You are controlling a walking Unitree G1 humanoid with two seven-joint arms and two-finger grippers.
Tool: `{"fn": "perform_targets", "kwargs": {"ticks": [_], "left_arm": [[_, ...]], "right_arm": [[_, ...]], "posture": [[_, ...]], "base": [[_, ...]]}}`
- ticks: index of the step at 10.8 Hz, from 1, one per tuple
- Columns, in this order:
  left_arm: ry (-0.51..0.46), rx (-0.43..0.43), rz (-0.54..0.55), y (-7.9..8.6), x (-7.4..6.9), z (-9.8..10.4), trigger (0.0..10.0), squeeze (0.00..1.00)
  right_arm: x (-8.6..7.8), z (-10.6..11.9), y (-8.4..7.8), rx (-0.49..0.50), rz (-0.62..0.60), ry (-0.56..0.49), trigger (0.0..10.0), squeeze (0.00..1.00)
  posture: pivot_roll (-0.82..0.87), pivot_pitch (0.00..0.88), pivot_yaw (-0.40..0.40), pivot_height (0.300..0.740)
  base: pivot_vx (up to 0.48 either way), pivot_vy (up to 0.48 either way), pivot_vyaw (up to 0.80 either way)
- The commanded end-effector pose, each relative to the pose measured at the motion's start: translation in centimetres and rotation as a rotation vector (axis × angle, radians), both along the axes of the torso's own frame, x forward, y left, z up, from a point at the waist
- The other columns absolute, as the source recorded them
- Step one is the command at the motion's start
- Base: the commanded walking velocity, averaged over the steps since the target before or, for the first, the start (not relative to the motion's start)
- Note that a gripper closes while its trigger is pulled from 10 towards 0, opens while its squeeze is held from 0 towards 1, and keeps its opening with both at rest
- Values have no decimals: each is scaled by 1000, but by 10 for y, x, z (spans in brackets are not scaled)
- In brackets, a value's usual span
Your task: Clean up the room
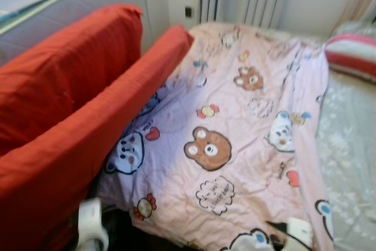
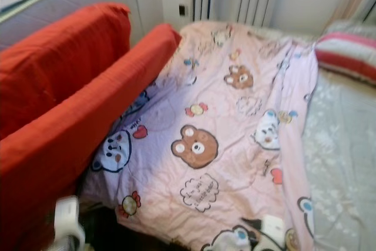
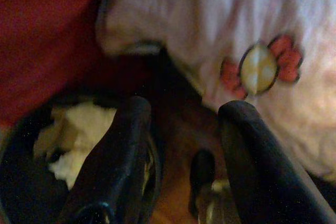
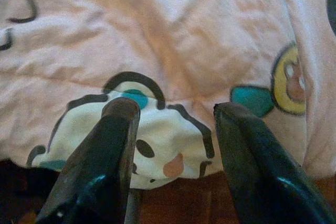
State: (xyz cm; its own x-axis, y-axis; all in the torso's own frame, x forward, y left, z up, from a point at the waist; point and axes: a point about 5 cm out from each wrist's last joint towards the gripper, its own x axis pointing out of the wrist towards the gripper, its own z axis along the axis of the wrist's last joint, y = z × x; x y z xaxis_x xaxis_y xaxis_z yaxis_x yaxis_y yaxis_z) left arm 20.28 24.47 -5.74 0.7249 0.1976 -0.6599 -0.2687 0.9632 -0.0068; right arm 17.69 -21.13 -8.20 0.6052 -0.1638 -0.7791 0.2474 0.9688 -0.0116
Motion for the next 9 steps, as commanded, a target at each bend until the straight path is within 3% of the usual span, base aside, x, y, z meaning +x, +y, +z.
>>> {"fn": "perform_targets", "kwargs": {"ticks": [1,2,4,7,9], "left_arm": [[52,-5,23,0,-10,-7,10000,0],[69,-12,32,-4,-12,-9,10000,0],[69,-23,5,-9,-7,-9,10000,0],[68,-23,-37,-11,-7,-8,10000,0],[75,-25,-55,-12,-8,-10,10000,0]], "right_arm": [[1,-1,7,7,55,17,10000,0],[10,2,11,-2,116,7,10000,0],[12,4,8,2,71,-2,10000,0],[-6,-5,7,-9,52,66,10000,0],[-10,-7,6,10,31,71,10000,0]], "posture": [[194,0,-37,740],[196,0,-48,740],[191,0,-38,740],[180,0,-29,740],[173,0,-21,740]], "base": [[0,0,0],[0,0,0],[0,0,0],[0,0,0],[-122,0,0]]}}
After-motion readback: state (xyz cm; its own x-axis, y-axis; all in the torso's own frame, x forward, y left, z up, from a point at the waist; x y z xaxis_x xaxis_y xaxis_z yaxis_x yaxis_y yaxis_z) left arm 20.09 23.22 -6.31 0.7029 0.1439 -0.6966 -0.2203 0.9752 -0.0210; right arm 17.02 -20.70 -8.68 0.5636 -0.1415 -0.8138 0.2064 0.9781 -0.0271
